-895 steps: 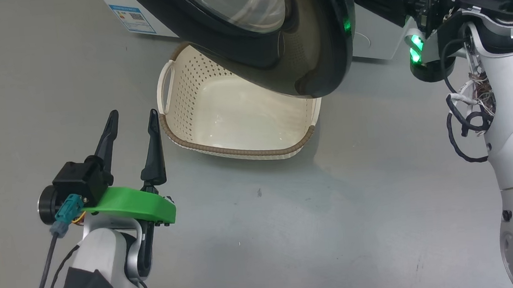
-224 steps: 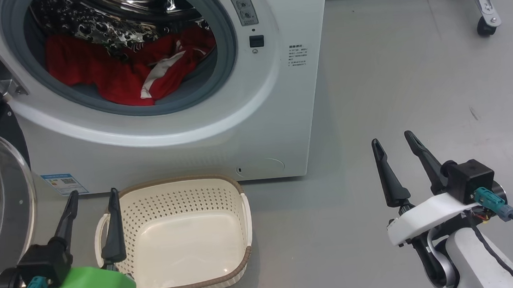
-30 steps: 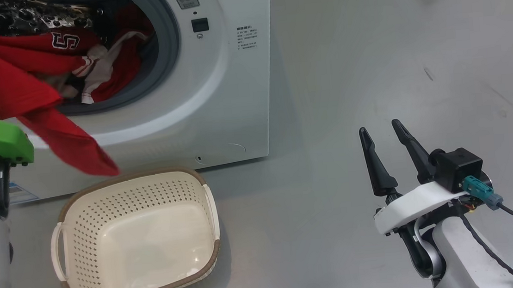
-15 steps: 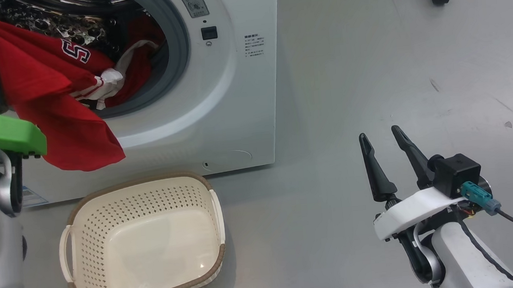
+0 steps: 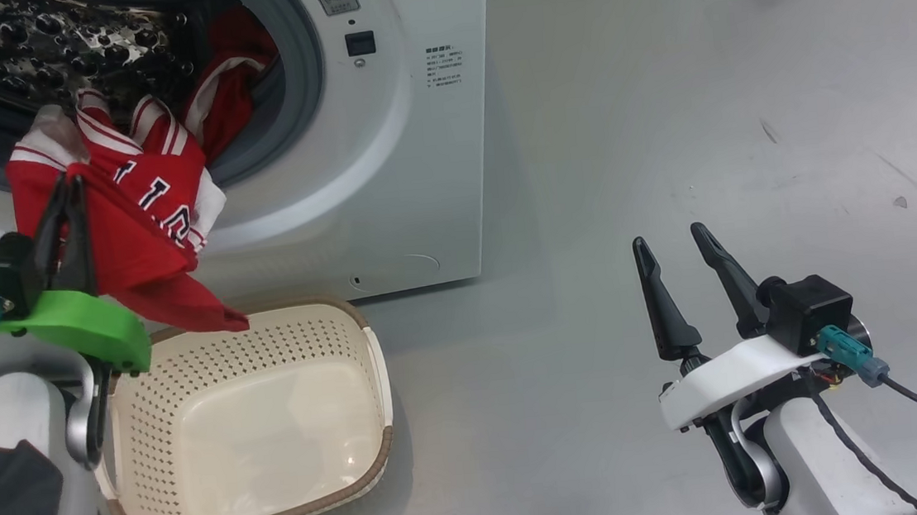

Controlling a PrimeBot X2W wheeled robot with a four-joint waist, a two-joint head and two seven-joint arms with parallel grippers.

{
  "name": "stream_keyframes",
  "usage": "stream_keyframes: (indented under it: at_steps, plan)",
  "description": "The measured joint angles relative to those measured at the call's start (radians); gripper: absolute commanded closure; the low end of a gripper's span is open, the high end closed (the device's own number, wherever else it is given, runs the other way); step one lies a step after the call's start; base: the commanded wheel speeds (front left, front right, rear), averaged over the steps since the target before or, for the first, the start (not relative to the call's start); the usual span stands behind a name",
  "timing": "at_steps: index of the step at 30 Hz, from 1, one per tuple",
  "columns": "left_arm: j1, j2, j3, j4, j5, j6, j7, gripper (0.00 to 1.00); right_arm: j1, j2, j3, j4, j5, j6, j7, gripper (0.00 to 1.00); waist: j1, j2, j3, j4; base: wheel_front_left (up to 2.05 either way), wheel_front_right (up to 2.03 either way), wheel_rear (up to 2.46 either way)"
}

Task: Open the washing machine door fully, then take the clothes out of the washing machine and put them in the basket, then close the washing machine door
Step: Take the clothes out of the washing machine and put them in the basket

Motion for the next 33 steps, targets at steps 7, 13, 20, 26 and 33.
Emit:
stream_keyframes:
  at_steps: [7, 13, 20, 26, 33]
  plan:
    - [0.060, -0.011, -0.025, 0.023, 0.001, 0.000, 0.034, 1.00, -0.008, 0.004, 0.000, -0.016, 0.000, 0.000, 0.000, 0.00, 0.0000, 0.0000, 0.029, -0.013, 0.00, 0.00, 0.00]
    - [0.089, -0.013, -0.043, 0.059, 0.002, 0.000, 0.060, 1.00, -0.015, 0.005, 0.002, -0.019, -0.007, 0.000, 0.000, 0.00, 0.0000, 0.0000, 0.061, -0.029, 0.00, 0.00, 0.00]
    - [0.125, -0.023, -0.053, 0.120, 0.008, 0.004, 0.085, 1.00, -0.034, 0.007, 0.010, -0.029, -0.016, 0.000, 0.000, 0.00, 0.0000, 0.0000, 0.107, -0.052, 0.00, 0.00, 0.00]
    - [0.130, -0.021, -0.064, 0.208, 0.020, 0.008, 0.123, 1.00, -0.052, 0.008, 0.013, -0.032, -0.025, 0.000, 0.000, 0.00, 0.0000, 0.0000, 0.158, -0.077, 0.00, 0.00, 0.00]
    - [0.138, -0.020, -0.069, 0.274, 0.027, 0.016, 0.138, 1.00, -0.070, 0.009, 0.020, -0.040, -0.026, 0.002, 0.000, 0.00, 0.0000, 0.0000, 0.203, -0.102, 0.00, 0.00, 0.00]
